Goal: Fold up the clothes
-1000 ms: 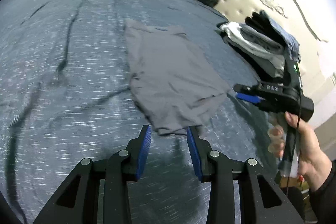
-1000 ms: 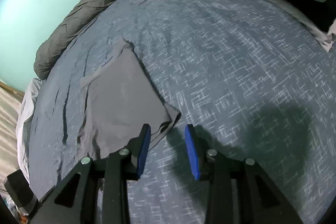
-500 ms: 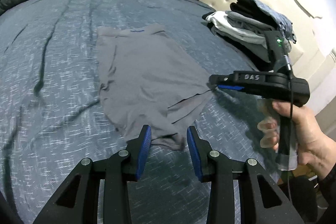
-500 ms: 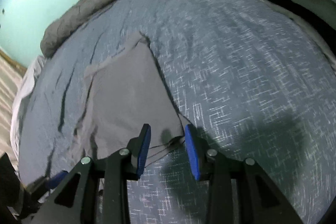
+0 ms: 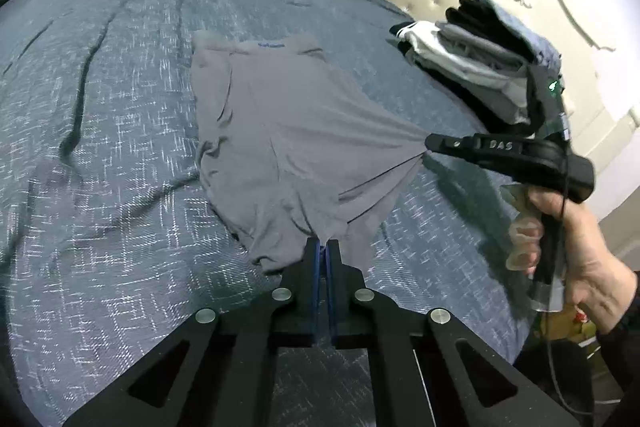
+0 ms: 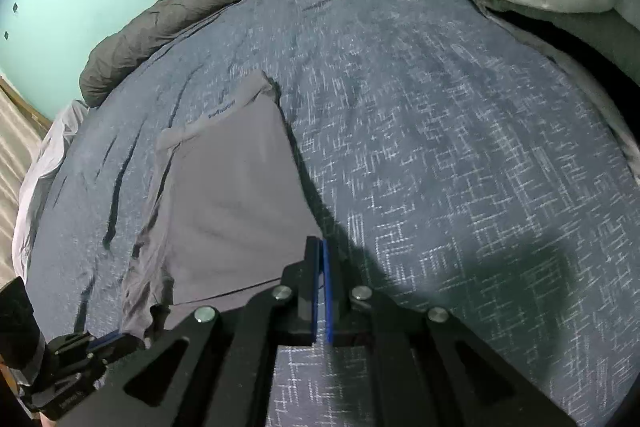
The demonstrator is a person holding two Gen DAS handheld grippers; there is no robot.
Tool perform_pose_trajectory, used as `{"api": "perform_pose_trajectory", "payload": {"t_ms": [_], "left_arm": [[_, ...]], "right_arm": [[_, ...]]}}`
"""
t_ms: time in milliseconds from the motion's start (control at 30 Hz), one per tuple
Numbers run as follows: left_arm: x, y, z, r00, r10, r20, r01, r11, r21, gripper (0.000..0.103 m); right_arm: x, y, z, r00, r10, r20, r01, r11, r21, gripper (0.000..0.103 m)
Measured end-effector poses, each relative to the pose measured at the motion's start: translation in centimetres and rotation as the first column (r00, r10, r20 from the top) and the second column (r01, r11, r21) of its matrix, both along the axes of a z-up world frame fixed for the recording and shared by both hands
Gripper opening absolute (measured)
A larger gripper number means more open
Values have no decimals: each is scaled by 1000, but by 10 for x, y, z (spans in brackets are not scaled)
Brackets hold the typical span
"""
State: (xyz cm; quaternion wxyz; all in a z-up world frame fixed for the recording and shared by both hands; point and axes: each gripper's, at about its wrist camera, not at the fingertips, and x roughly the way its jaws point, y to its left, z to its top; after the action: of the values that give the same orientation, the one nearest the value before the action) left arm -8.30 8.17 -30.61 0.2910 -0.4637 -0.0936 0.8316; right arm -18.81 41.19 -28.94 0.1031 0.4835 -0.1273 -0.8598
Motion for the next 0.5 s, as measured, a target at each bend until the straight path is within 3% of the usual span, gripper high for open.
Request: {"api": "perform_pose_trajectory", "payload": {"t_ms": [167,500], "left_arm": [[2,-7,8,1000,-11,4,10,999,51,2],[-5,-7,-20,993,3,117,-9,999,51,3]], "right_arm": [[-7,3,-2,1000,-28,8,28,1000,-1,2],[-18,10,-16,996,-73,57,73,997,13,1]]}}
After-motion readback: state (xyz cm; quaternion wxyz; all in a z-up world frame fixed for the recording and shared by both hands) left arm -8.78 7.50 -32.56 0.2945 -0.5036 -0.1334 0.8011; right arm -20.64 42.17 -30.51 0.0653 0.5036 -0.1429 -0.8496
